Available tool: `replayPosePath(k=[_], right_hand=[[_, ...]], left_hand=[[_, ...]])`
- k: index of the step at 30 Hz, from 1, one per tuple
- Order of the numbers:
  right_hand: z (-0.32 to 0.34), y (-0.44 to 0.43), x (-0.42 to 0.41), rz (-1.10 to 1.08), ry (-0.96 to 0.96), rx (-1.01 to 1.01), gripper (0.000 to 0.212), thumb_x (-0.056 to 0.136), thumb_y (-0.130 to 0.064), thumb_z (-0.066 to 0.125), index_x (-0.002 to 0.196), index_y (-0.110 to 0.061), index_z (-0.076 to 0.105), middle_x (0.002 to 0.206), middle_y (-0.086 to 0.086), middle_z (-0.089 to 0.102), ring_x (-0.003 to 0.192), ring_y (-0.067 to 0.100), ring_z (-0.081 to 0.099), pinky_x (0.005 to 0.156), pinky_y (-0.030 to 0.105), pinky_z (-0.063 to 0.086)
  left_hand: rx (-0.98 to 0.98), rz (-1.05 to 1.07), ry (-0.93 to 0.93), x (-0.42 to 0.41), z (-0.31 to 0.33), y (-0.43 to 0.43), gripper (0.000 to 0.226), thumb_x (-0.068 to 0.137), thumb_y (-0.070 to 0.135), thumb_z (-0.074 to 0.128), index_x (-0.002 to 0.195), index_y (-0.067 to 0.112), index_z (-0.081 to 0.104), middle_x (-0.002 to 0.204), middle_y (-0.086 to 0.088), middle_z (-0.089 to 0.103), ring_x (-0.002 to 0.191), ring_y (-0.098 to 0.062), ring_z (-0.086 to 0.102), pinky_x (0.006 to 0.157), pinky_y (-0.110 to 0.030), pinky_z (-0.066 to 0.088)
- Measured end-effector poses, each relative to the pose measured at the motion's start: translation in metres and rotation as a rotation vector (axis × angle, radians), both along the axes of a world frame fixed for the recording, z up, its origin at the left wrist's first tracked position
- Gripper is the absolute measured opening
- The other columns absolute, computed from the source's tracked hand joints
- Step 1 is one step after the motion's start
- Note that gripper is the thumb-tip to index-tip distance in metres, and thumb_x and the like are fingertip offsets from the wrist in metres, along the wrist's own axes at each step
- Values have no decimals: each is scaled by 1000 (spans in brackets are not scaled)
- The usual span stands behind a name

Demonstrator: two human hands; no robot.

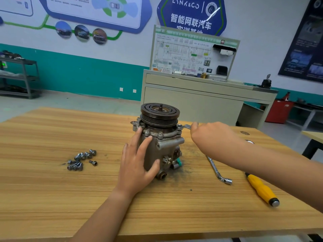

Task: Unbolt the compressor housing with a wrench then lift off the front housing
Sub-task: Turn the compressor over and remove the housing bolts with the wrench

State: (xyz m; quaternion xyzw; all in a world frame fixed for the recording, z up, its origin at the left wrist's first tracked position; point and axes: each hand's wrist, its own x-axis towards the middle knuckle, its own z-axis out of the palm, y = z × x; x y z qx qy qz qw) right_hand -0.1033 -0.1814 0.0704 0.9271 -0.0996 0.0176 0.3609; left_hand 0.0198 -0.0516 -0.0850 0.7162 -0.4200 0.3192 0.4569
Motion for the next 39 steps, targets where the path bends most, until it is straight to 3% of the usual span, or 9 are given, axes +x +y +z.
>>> replayPosePath(k=[7,13,21,25,28,32,34,36,39], right_hand=[[3,0,6,-79,-32,88,22,91,-2,46,112,-6,52,61,-1,29,64,19,41,57,27,38],[1,2,3,-70,32,-18,24,91,1,44,114,-3,49,61,1,27,50,18,30,39,24,24],[5,-40,13,15,91,-127,18,94,-8,41,111,-7,45,58,-3,34,47,11,35,40,21,24],[7,-60,42,74,37,-153,20,93,-8,45,112,-10,47,83,0,59,79,20,60,73,28,45],[-1,-68,78,209,-62,-131,28,92,-5,45,119,-11,48,111,5,63,103,23,59,100,36,36],[-14,-79,97,388,-177,-32,37,94,-5,40,130,-10,45,129,7,54,118,22,50,106,30,26],[-15,-84,90,394,-242,53,34,93,-2,42,126,-5,50,125,13,57,113,27,53,103,35,32],[-12,-85,77,373,-486,250,26,94,-5,45,117,-1,57,102,18,64,93,33,60,78,43,47],[1,-75,49,270,-832,561,26,99,-19,36,112,-1,51,72,10,53,64,31,54,51,34,38]], left_hand=[[-6,-9,22,-1,-1,2,61,79,40,50,135,25,31,152,2,17,138,-20,23,99,-65,33],[-30,-13,31,-1,-1,1,62,79,40,50,135,24,31,152,5,17,138,-17,23,99,-66,33],[-15,-27,79,-3,0,5,63,79,42,49,137,30,27,153,7,16,139,-13,20,104,-64,29],[-29,-35,104,-3,-1,3,64,79,41,49,138,34,24,153,20,9,139,-10,20,105,-64,27],[-39,-27,117,-4,-2,1,65,80,42,49,139,36,23,153,23,9,140,-5,18,107,-63,24],[-38,-21,129,-3,-3,0,64,79,43,48,138,38,23,152,25,9,140,0,15,110,-61,20],[-45,-21,130,-4,-1,0,63,79,41,49,137,36,24,152,20,13,139,-3,18,107,-63,24],[-56,-25,124,-4,0,0,63,79,39,50,137,34,25,152,16,15,138,-8,22,104,-64,28],[-67,-28,104,-3,0,0,63,79,38,50,137,33,26,151,20,13,139,-6,21,104,-64,28]])
